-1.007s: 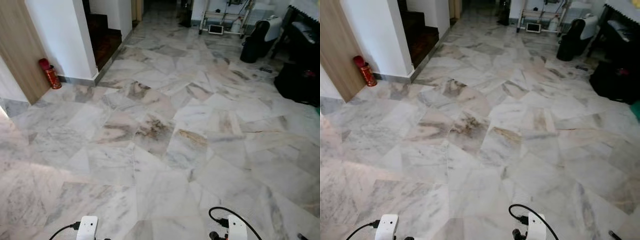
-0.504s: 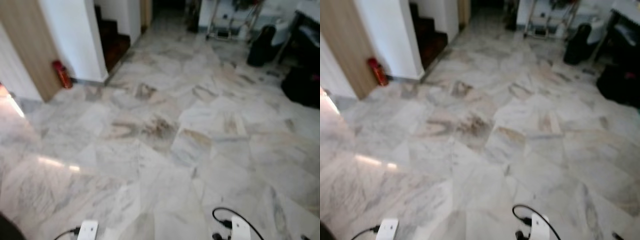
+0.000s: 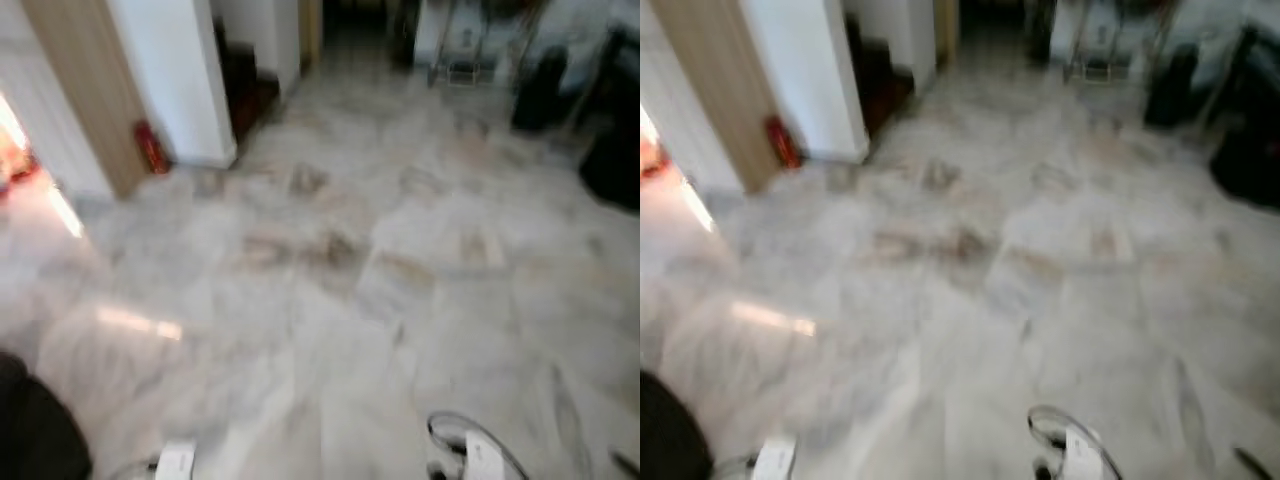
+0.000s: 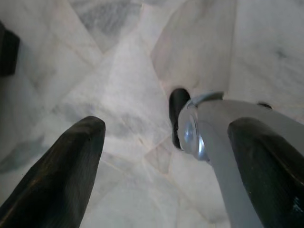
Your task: Move the pillow to the sofa from floor
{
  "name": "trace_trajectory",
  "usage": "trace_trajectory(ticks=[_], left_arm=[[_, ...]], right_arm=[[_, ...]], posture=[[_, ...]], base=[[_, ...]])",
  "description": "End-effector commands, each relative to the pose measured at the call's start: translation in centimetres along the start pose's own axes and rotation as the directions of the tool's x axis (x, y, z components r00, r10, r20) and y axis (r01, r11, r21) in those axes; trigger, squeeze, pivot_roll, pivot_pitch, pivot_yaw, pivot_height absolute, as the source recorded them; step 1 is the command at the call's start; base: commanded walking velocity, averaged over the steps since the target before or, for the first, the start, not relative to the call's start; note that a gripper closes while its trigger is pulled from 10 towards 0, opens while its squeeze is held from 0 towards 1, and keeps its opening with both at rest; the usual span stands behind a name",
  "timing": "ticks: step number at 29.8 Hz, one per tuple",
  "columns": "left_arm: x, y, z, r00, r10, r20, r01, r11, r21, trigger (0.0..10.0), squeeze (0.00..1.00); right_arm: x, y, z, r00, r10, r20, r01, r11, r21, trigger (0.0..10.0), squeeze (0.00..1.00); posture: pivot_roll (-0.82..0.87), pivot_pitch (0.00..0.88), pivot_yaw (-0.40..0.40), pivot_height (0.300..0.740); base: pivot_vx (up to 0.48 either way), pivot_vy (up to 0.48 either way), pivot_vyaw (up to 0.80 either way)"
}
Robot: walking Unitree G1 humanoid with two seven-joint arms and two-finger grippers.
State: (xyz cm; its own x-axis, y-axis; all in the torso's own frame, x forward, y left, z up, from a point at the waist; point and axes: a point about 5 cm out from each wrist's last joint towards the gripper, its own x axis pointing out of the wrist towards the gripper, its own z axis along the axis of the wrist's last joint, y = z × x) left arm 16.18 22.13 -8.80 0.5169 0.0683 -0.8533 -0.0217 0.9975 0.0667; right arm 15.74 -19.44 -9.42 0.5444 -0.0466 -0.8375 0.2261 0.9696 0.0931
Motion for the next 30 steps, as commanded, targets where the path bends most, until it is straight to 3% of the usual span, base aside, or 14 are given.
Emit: trace_trajectory(ticks=[1, 6, 9, 30], left_arm=[[0.07, -0.22, 0.34, 1.000, -0.009, 0.010, 0.009, 1.000, -0.008, 10.0, 0.00], [0.07, -0.26, 0.30, 1.000, -0.010, 0.009, 0.010, 1.000, -0.008, 10.0, 0.00], [0.07, -0.21, 0.31, 1.000, -0.010, 0.009, 0.010, 1.000, -0.008, 10.0, 0.00], [0.01, 0.15, 0.21, 1.000, -0.002, 0.006, 0.002, 1.000, -0.007, 10.0, 0.00]], right_arm=[[-0.02, -0.31, 0.07, 1.000, -0.015, 0.002, 0.015, 1.000, 0.012, 10.0, 0.00], [-0.03, -0.37, -0.03, 1.000, -0.023, -0.005, 0.023, 0.999, 0.022, 10.0, 0.00], [-0.03, -0.36, -0.05, 1.000, -0.023, -0.009, 0.023, 0.999, 0.025, 10.0, 0.00], [-0.01, -0.38, -0.01, 0.999, -0.033, -0.008, 0.034, 0.999, 0.039, 10.0, 0.00]], posture=[[-0.07, 0.000, -0.055, 0.740], [-0.07, 0.000, -0.057, 0.740], [-0.07, 0.000, -0.057, 0.740], [-0.06, 0.000, -0.058, 0.740]], base=[[-0.281, 0.000, 0.00], [-0.285, 0.000, 0.00], [-0.289, 0.000, -0.80], [-0.288, 0.000, -0.03]])
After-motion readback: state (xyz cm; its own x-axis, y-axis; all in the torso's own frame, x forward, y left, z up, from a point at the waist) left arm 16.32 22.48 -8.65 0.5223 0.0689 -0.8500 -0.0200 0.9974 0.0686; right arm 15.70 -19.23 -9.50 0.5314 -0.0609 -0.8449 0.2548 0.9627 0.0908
